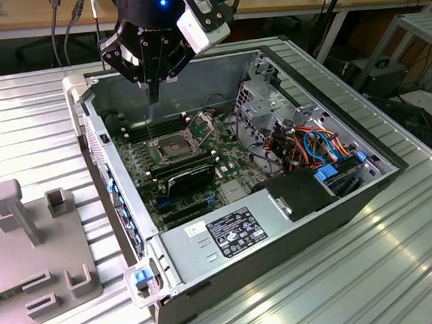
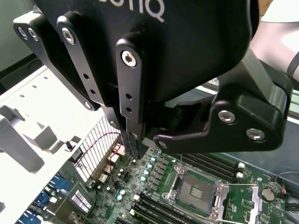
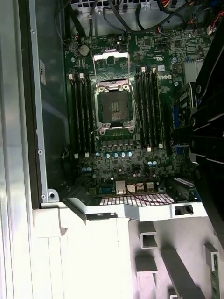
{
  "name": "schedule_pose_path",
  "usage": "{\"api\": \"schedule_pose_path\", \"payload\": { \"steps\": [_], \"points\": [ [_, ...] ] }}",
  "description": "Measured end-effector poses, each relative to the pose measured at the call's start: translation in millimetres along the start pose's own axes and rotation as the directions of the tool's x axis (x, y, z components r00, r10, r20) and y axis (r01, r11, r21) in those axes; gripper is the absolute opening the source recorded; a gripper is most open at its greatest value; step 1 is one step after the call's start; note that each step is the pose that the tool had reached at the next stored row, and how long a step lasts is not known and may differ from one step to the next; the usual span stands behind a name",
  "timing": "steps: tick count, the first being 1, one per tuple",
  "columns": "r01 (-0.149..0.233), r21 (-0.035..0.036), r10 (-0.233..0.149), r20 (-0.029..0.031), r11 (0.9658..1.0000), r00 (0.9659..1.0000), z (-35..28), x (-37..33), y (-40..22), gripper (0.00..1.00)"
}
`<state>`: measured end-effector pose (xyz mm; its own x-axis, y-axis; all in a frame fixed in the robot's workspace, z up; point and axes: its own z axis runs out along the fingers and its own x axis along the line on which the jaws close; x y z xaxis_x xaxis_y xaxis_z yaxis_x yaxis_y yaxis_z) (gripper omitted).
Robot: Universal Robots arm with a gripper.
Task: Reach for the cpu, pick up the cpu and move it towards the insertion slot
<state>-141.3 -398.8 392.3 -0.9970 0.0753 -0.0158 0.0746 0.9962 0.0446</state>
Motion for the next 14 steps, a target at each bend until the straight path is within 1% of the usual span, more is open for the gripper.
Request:
{"api": "schedule_pose_path", "payload": {
  "steps": [11,14],
  "points": [
    [0.000,0.0004,0.000,-0.0038,1.0000,1.0000,0.3,3.5,-0.3,0.11],
    [0.000,0.0006,0.000,-0.0068,1.0000,1.0000,0.5,6.2,-0.5,0.11]
  ]
}}
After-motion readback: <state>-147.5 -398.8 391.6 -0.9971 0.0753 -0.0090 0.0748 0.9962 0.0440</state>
